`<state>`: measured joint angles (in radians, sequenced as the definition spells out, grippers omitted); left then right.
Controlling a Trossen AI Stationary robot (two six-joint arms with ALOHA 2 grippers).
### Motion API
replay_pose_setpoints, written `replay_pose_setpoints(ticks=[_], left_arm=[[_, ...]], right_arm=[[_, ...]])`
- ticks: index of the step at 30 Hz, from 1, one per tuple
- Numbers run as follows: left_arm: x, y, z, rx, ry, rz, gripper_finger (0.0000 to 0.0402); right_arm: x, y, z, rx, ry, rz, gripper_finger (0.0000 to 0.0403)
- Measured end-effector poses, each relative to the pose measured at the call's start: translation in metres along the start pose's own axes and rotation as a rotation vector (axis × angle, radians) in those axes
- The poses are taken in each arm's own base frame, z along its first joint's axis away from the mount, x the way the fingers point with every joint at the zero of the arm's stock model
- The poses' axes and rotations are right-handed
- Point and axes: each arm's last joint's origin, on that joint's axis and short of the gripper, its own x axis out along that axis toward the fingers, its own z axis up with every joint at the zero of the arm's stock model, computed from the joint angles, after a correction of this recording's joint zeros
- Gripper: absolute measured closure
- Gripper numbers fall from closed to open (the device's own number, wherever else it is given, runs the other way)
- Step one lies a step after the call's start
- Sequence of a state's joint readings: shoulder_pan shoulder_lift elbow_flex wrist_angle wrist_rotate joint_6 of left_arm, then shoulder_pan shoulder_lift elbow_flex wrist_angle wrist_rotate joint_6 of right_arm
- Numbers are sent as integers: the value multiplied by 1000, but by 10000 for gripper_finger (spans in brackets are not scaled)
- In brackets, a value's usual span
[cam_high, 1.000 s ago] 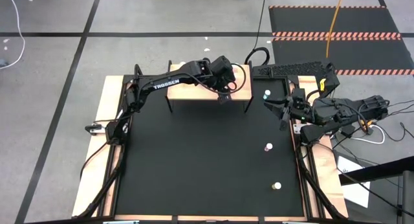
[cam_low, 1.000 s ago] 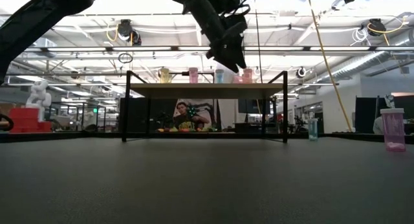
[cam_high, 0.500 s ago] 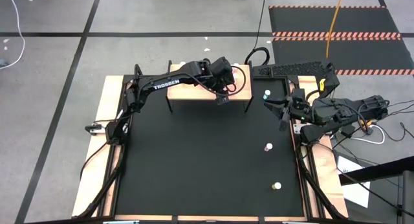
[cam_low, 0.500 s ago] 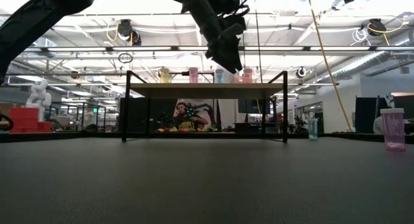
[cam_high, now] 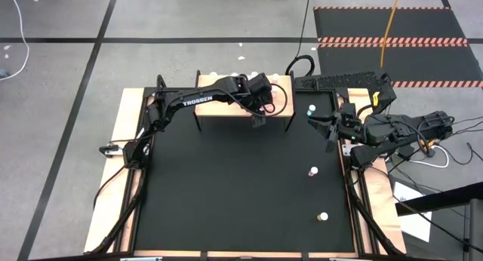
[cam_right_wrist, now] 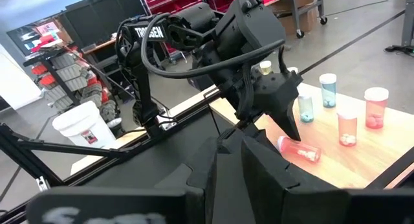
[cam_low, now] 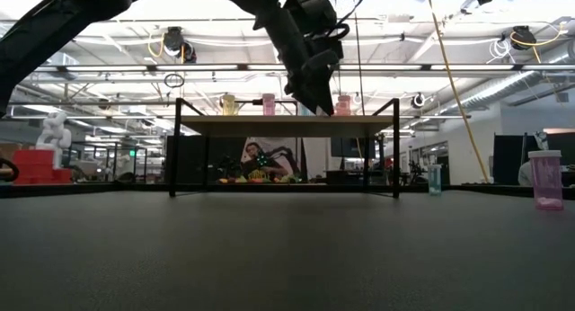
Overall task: Pick and place medicine bottles onto shelf by color
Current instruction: Put the orange pill bottle on the shelf aligned with the other orange pill bottles
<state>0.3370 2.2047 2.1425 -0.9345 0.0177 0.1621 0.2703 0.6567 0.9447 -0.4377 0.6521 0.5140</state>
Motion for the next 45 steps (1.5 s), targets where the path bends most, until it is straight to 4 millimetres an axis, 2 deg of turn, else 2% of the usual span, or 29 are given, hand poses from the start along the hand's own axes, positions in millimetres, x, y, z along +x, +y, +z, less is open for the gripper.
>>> replay_pose_setpoints(ticks=[6, 12, 14, 18, 21, 24, 27, 30, 34, 38, 42, 45], left_arm=[[0, 0, 0, -6, 2, 19, 192], [0, -1, 0, -1, 2, 13, 279], [0, -1, 0, -1, 1, 9, 295], [-1, 0, 1, 3, 1, 10, 295], [-6, -2, 1, 25, 1, 18, 266], [-20, -7, 5, 90, -25, 30, 241], [-37, -18, 8, 188, -59, 13, 237], [-48, -27, 10, 270, -80, -1, 251], [-61, -31, 12, 296, -103, 19, 283], [-74, -29, 11, 221, -106, 34, 299], [-78, -23, 12, 148, -134, 44, 286], [-66, -17, 11, 129, -121, 50, 258]], right_arm=[[0, 0, 0, -1, 0, 0, 339], [0, -1, -1, -10, 9, -8, 339], [2, -2, -5, -38, 29, -42, 339], [12, -6, -25, -90, 85, -90, 339], [25, -6, -40, -112, 123, -97, 339], [43, -2, -50, -205, 190, -81, 328], [64, 6, -55, -326, 225, -66, 297], [80, 13, -50, -443, 184, -124, 259], [95, 6, -44, -537, 168, -248, 217], [108, -8, -33, -527, 221, -168, 201], [128, -28, -27, -547, 339, -109, 203], [139, -38, -17, -593, 361, -92, 207]])
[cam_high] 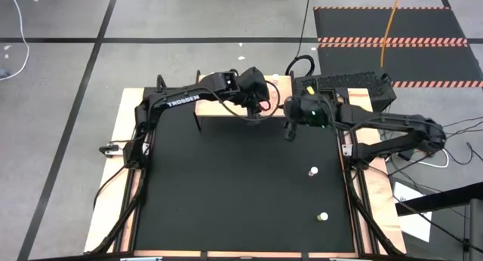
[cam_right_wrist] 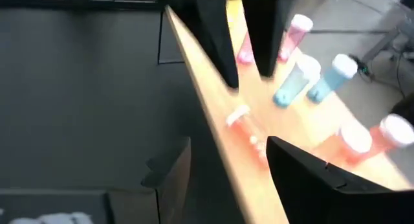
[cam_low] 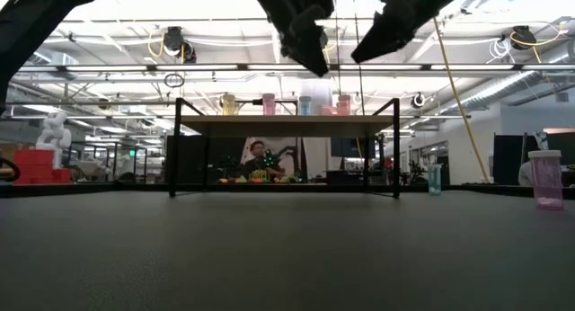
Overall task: Pick and place medicine bottles onto shelf by color
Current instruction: Put the orange pill bottle on the shelf aligned with the other orange pill bottles
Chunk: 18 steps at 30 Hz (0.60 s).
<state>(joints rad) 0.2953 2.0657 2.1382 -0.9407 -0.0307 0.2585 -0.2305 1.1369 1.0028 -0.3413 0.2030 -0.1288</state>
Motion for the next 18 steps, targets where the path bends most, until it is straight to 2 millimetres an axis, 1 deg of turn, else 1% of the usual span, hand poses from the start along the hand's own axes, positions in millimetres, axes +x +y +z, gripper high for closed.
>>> replay_pose_setpoints(ticks=[2, 4, 8, 12, 18], left_arm=[[9, 2, -7, -4, 41, -3, 234], [13, 3, -12, -24, 80, 6, 212], [7, 8, -18, -68, 158, 36, 185], [-3, 11, -21, -107, 185, 42, 184], [-28, 9, -18, -118, 151, 46, 200]], right_arm=[[9, -9, 1, -51, 24, 15, 208], [22, -19, 2, -79, 47, 44, 208], [46, -34, 0, -102, 92, 110, 208], [67, -40, -3, -138, 138, 134, 208], [80, -46, -6, -148, 180, 130, 209]])
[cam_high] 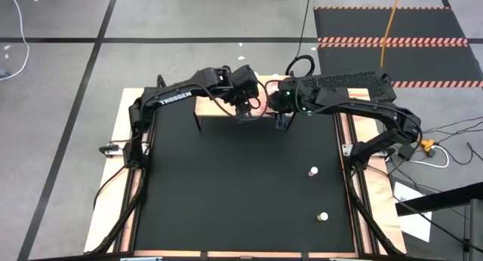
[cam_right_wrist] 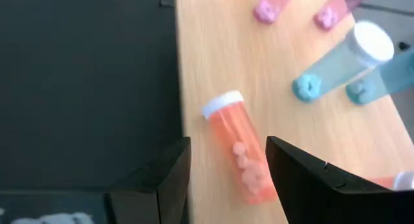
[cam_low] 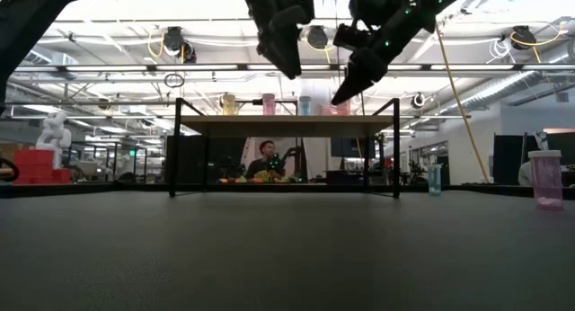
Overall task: Pick and place medicine bottles onto shelf by color
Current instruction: Put the orange pill bottle on the shelf aligned with the other orange pill bottles
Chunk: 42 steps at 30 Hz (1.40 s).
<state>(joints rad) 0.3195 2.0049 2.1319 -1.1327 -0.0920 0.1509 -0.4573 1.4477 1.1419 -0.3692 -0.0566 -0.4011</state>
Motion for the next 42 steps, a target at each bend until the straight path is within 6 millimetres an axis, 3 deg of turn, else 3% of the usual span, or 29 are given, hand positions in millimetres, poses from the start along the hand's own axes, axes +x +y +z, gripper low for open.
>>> replay_pose_setpoints(ticks=[12, 25, 31, 37, 42], left_arm=[[-24, 5, 6, -14, -123, 35, 220], [-27, 7, 8, -13, -146, 43, 220], [-29, 8, 7, -16, -144, 43, 220], [-57, 14, 4, -54, -209, 57, 220], [-84, 25, 5, -140, -339, 48, 220]], right_arm=[[7, -11, -11, 42, 36, 31, 213], [7, -10, -11, 84, 45, 35, 313], [5, -11, -11, 137, 43, 29, 308], [-18, -12, -3, 225, -47, 32, 304], [-53, -14, 10, 290, -229, 70, 314]])
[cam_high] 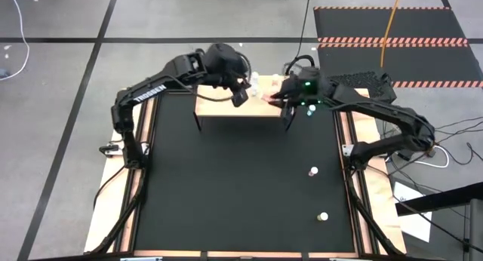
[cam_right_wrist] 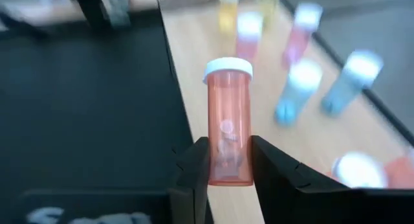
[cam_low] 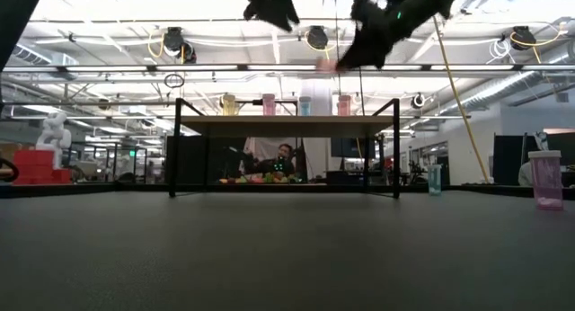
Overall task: Pick and place medicine bottles onto shelf by color
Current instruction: Put the orange pill bottle on the shelf aligned with the other orange pill bottles
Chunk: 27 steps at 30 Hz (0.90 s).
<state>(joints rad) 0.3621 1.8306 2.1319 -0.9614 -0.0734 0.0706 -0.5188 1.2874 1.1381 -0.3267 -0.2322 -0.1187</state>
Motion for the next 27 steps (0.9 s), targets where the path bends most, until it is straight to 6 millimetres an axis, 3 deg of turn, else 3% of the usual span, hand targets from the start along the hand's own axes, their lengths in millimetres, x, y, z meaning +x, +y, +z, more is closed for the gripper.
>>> replay_pose_setpoints(ticks=[6, 10, 17, 23, 27], left_arm=[[-14, 2, 15, -8, -176, -171, 219], [-22, -3, 28, 60, -322, -203, 217], [-28, -23, 49, 152, -566, -347, 159], [-19, -35, 54, 144, -614, -396, 85], [-14, -33, 56, 88, -632, -355, 68]], right_arm=[[-47, 10, 20, 46, -348, 31, 309], [-72, 17, 22, 58, -571, 78, 308], [-82, 22, 14, 41, -667, 105, 308], [-85, 26, 18, -56, -724, 99, 308], [-88, 27, 21, -82, -769, 97, 308]])
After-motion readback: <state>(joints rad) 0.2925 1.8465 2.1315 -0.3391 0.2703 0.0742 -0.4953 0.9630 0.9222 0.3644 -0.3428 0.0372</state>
